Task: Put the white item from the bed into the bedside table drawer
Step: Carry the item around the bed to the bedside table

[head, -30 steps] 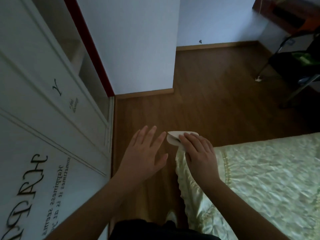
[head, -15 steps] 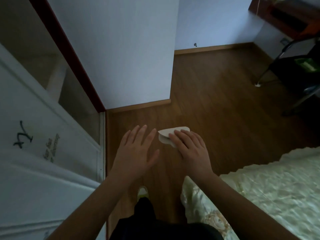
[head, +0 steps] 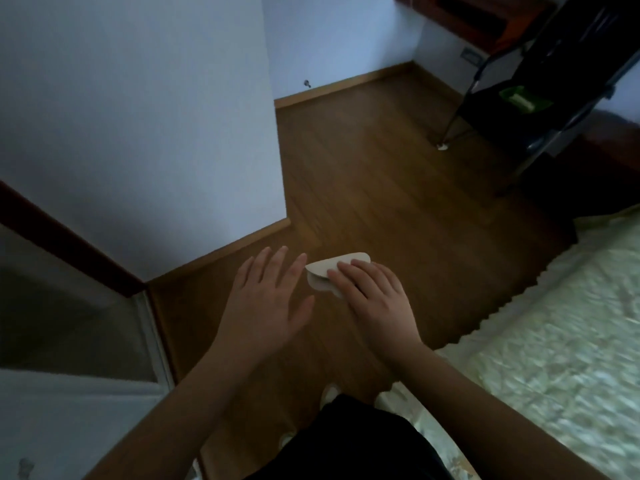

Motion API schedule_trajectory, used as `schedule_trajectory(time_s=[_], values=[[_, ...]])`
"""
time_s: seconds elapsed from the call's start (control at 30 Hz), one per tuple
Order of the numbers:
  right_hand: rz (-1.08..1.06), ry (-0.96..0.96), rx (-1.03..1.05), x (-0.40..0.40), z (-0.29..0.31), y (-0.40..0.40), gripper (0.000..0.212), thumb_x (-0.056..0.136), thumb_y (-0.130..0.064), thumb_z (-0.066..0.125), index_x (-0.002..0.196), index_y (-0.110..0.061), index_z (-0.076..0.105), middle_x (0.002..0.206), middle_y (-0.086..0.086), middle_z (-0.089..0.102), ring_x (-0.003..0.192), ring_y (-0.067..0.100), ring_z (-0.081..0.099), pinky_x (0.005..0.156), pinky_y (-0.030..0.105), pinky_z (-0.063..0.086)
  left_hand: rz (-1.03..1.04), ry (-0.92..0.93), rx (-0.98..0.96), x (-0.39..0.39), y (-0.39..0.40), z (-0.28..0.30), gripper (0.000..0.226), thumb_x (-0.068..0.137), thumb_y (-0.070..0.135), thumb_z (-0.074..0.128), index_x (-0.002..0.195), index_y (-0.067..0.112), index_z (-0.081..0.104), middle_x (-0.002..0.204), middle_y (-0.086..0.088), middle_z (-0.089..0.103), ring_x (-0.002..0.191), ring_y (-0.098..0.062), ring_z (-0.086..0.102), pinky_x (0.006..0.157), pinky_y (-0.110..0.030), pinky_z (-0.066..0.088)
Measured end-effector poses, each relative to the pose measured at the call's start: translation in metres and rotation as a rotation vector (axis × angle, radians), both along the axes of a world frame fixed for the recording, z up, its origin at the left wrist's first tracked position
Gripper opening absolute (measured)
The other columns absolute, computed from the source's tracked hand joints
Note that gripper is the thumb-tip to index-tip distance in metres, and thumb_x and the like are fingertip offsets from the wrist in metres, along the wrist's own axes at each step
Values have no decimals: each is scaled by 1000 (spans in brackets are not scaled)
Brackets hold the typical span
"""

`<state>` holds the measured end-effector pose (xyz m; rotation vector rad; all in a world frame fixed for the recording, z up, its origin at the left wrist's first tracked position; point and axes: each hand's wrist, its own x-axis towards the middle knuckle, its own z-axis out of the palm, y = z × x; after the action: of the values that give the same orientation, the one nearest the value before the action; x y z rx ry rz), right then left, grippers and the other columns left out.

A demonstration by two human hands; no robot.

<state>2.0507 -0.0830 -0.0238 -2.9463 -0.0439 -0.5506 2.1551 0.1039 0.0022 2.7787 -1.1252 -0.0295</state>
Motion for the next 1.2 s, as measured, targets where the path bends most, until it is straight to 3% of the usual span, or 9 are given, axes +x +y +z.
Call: schedule_trajectory(time_s=[0.27,0.6,0.8,0.93,1.07,1.2], values=[[-271,-11,38,46,0,-119,60,82,-16,74,138,-16,51,138,7,56,129,26,51,106,48,43,-166,13,78,96,-124,-2,70,92,68,19,144,27,39,148,-9,47,137,-32,42,110,-50,31],[-474,-12,56,66,-7,-253,67,85,-21,69,145,-22,38,144,1,47,134,19,43,112,43,36,-490,-42,111,160,-317,21,68,91,66,20,150,32,24,156,-7,34,143,-29,30,114,-49,26],[-666,-93,48,79,-18,-333,56,88,-20,67,140,-18,47,138,4,54,129,22,49,106,44,42,-677,-21,129,183,-431,13,69,92,66,20,151,30,21,157,-7,31,144,-28,28,115,-50,28],[-780,-126,41,104,-19,-397,39,97,-24,49,135,-14,54,134,6,58,125,23,53,103,43,44,-755,-44,126,211,-508,-1,70,92,66,21,151,29,23,156,-8,34,143,-29,31,114,-50,28],[-849,-101,34,135,-11,-462,39,96,-24,45,129,-10,60,129,9,63,119,26,59,95,45,50,-788,-26,102,252,-582,-4,69,92,65,22,150,28,27,154,-9,37,141,-30,33,112,-51,30],[-920,-95,-1,156,-1,-518,40,95,-24,44,130,-10,59,129,8,62,120,26,58,97,43,49,-881,-38,93,274,-658,-1,70,93,66,19,151,28,24,155,-9,34,143,-30,31,114,-50,27]])
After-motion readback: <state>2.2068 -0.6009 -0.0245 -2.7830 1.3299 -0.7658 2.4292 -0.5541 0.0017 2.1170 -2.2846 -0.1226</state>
